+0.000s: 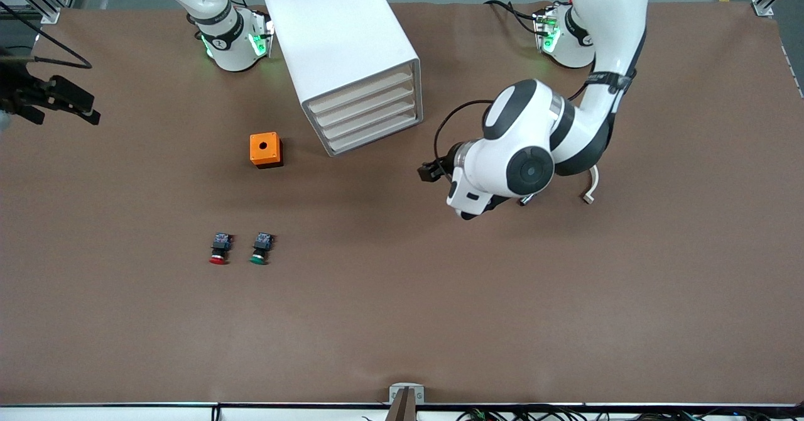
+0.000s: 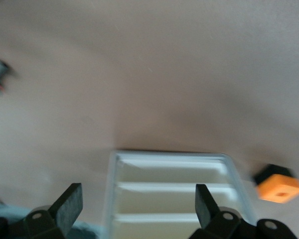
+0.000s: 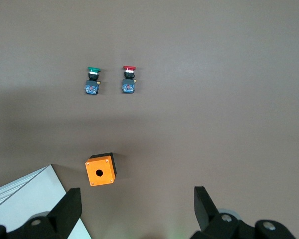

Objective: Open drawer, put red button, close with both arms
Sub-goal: 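Move the left gripper toward the white cabinet's drawer front, then grasp the drawer edge with the left gripper while the right gripper reaches the red button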

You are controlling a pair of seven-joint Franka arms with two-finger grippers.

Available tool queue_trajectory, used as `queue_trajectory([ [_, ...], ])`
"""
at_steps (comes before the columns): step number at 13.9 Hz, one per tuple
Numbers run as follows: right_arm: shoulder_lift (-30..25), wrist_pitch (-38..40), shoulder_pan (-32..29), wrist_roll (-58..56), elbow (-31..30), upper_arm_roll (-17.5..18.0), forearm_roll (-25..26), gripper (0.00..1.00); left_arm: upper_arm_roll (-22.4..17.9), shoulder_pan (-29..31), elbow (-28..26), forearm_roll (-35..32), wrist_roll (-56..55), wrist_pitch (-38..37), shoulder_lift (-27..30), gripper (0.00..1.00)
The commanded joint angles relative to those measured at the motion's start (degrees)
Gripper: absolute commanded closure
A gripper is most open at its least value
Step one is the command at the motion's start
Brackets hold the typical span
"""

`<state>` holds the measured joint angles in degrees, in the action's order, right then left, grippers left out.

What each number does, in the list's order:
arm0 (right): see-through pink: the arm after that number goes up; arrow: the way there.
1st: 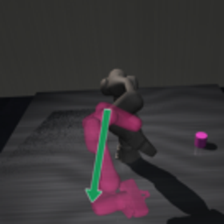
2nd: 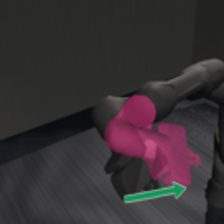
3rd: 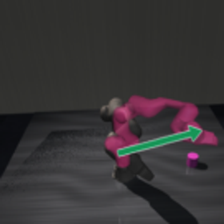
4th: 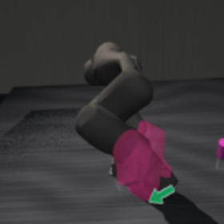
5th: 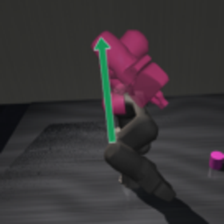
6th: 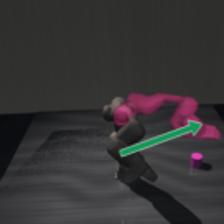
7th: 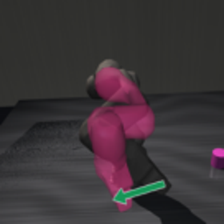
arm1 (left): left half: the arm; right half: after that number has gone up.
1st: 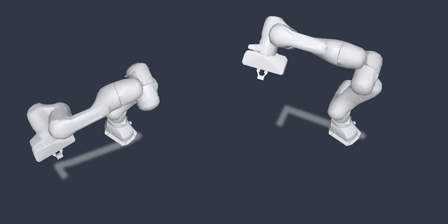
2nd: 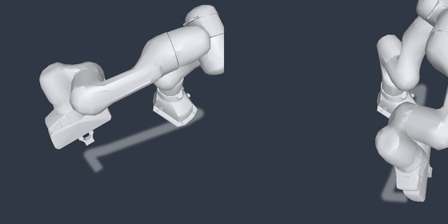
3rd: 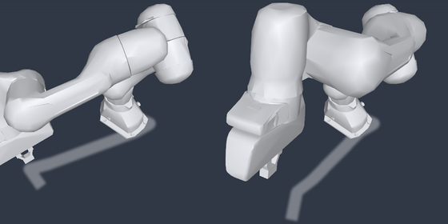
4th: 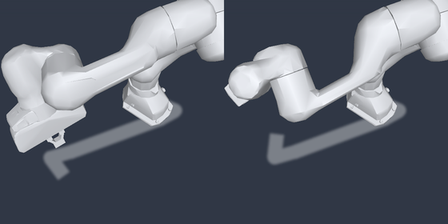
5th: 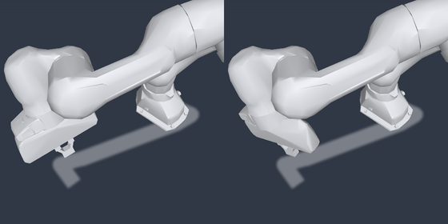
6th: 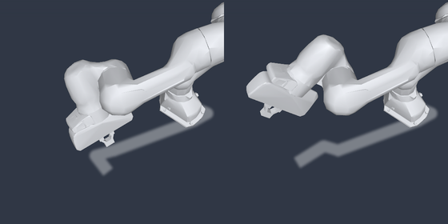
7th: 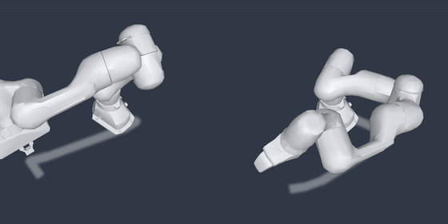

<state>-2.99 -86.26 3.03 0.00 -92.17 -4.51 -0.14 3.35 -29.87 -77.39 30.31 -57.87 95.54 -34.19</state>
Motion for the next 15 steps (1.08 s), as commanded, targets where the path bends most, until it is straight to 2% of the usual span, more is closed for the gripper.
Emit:
queue_trajectory([
  [1,5.3,0.2,0.1,-0.2,1.8,0.0,0.8,0.0,0.3,0.4,4.7,9.4,-8.7,-1.4,-4.6,0.01],
  [3,7.0,0.1,0.0,-0.3,2.3,0.0,0.9,0.0,0.2,0.5,4.4,16.9,-17.1,-1.8,-5.8,0.01],
  [5,10.4,-0.5,-0.5,-0.4,2.3,0.0,1.0,0.0,0.3,0.0,4.2,17.6,-24.0,-1.8,-5.9,0.01],
  [7,11.4,-1.3,-1.2,-0.4,2.5,-0.1,1.0,0.0,0.3,-1.2,4.2,18.0,-29.7,-1.9,-6.5,0.01],
  [11,14.7,-6.7,-0.7,0.6,1.1,-0.1,0.3,0.0,0.3,-1.5,4.2,20.8,-43.3,-4.6,-11.1,0.01],
  [15,15.6,-20.7,0.7,3.9,-8.2,0.0,-0.9,0.0,0.3,-1.1,4.0,23.0,-52.9,-11.8,-13.5,0.01],
])
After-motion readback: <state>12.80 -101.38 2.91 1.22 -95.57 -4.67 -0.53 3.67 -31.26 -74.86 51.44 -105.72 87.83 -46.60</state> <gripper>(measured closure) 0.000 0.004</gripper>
